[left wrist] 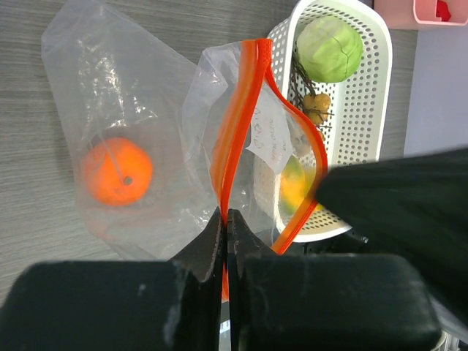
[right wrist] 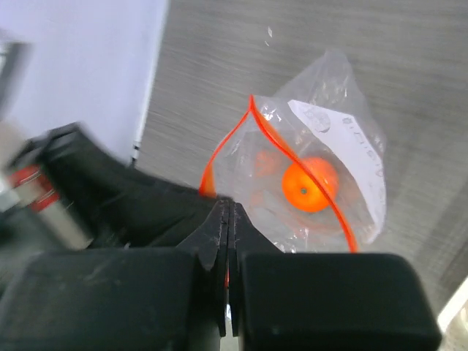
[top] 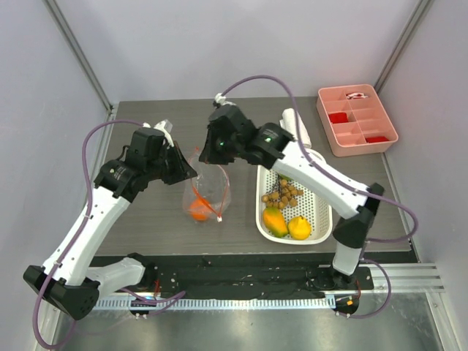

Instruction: Open the zip-top bag and remove the fake food

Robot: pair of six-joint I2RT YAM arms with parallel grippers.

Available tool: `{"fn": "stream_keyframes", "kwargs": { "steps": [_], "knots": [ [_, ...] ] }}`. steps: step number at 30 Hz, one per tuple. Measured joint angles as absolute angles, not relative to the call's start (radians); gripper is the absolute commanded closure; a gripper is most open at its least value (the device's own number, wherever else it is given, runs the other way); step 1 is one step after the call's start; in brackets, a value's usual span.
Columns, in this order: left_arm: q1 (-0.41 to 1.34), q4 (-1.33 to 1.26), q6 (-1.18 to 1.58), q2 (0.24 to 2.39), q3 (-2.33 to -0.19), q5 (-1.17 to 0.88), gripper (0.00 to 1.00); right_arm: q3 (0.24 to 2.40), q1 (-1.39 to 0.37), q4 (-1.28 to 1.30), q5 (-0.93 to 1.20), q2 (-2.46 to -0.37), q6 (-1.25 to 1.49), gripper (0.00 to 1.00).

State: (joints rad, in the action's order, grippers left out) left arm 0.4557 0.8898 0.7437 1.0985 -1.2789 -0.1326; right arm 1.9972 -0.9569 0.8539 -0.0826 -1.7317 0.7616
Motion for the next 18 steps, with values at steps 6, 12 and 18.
{"fn": "stream_keyframes", "kwargs": {
  "steps": [6, 12, 18],
  "knots": [
    [0.456, 0.879, 0.753, 1.099, -1.279, -0.133, 1.0, 2.045, -1.026, 0.957, -0.163, -1.906, 0.849, 0.99],
    [0.456, 0.878, 0.757, 1.099, -1.279, -0.136, 1.0, 1.904, -1.082, 0.936, -0.228, -1.907, 0.867, 0.99],
    [0.456, 0.878, 0.763, 1.099, -1.279, -0.137, 1.0, 1.826, -1.084, 0.851, -0.283, -1.913, 0.865, 0.99]
  ]
}}
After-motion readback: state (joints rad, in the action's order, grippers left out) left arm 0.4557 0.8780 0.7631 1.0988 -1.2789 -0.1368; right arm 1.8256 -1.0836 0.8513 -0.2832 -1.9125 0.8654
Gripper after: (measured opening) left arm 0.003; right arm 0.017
